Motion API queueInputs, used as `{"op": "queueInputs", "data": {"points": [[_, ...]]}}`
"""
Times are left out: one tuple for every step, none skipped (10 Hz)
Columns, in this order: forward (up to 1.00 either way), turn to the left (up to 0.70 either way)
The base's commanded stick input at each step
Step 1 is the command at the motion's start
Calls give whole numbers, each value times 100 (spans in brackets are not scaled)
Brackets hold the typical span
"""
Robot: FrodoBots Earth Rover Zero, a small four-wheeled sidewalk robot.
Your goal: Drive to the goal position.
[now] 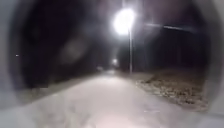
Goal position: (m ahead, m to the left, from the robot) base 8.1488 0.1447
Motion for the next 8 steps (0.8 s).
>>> {"op": "queueInputs", "data": {"points": [[100,0],[100,0],[100,0],[100,0],[100,0],[100,0],[100,0],[100,0]]}}
